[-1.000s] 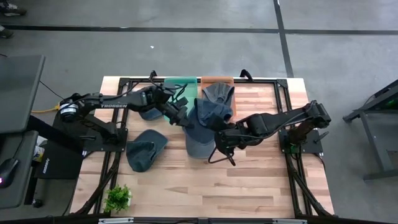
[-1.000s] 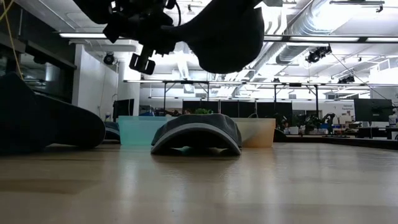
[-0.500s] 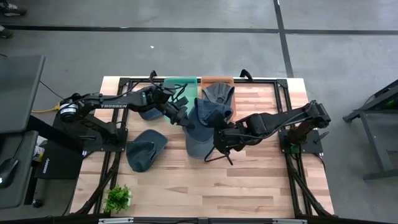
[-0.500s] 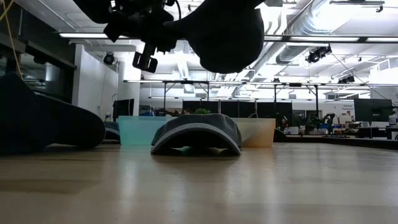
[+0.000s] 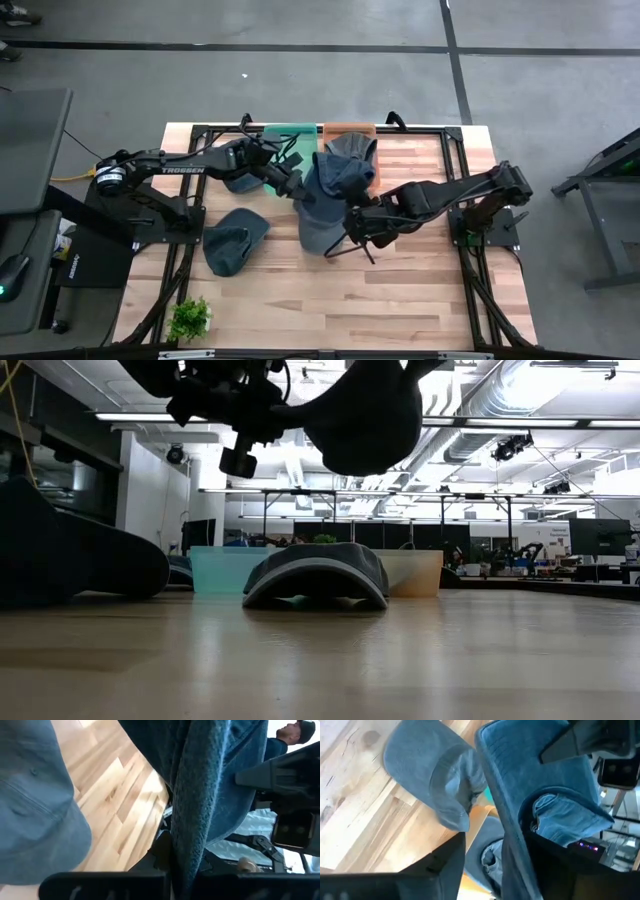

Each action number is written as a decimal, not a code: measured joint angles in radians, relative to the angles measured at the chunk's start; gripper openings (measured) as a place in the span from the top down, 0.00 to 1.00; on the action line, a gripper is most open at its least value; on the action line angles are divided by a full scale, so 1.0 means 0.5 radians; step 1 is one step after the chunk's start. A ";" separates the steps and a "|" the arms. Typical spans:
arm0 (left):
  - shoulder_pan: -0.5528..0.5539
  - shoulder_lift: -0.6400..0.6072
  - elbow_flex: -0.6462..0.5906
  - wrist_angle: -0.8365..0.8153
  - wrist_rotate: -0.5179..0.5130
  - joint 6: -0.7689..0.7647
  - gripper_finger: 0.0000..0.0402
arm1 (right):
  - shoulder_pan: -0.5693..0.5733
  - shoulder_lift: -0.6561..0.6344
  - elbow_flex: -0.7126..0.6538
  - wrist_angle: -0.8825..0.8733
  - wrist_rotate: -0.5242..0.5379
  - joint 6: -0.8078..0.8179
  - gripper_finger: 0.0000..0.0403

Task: Pick & Place hat
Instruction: Put the bottom right blue cap into the green bin

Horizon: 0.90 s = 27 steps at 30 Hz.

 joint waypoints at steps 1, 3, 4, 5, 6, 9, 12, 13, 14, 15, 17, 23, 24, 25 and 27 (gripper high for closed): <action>0.001 0.000 0.000 -0.002 -0.015 0.011 0.99 | 0.001 -0.007 0.000 -0.015 0.003 0.024 0.48; 0.002 0.000 0.000 -0.002 -0.036 0.039 0.99 | 0.003 -0.031 0.000 -0.041 0.003 0.080 0.45; 0.002 0.000 0.000 -0.003 -0.042 0.044 0.99 | 0.004 -0.044 0.000 -0.046 0.002 0.111 0.44; 0.002 0.000 0.000 -0.003 -0.047 0.049 0.99 | 0.006 -0.061 0.000 -0.054 -0.005 0.142 0.43; 0.002 0.000 0.000 -0.005 -0.056 0.059 0.99 | 0.012 -0.077 0.000 -0.059 -0.012 0.172 0.42; 0.002 0.000 0.000 -0.009 -0.092 0.091 0.99 | 0.024 -0.139 0.000 -0.058 -0.029 0.276 0.42; 0.002 0.000 0.000 -0.010 -0.151 0.111 0.99 | 0.040 -0.214 0.000 -0.062 -0.033 0.435 0.42; 0.002 -0.001 0.000 -0.011 -0.177 0.124 0.99 | 0.044 -0.241 0.000 -0.065 -0.032 0.498 0.42; 0.002 -0.001 0.000 -0.014 -0.197 0.135 0.99 | 0.051 -0.269 0.000 -0.072 -0.035 0.570 0.42; 0.002 -0.001 0.000 -0.019 -0.222 0.142 0.99 | 0.056 -0.298 0.000 -0.080 -0.037 0.643 0.42; 0.003 -0.001 0.000 -0.025 -0.262 0.159 0.99 | 0.058 -0.361 0.000 -0.090 -0.037 0.787 0.42; 0.064 -0.001 0.000 -0.024 -0.303 0.207 0.99 | 0.057 -0.530 0.000 -0.108 -0.042 1.089 0.43; 0.084 -0.001 0.000 -0.023 -0.302 0.214 0.99 | 0.057 -0.557 0.000 -0.117 -0.039 1.140 0.44; 0.106 -0.001 0.000 -0.023 -0.303 0.225 0.99 | 0.057 -0.582 0.000 -0.129 -0.034 1.207 0.44; 0.153 -0.006 0.000 -0.026 -0.298 0.249 0.99 | 0.056 -0.638 0.000 -0.173 -0.026 1.373 0.44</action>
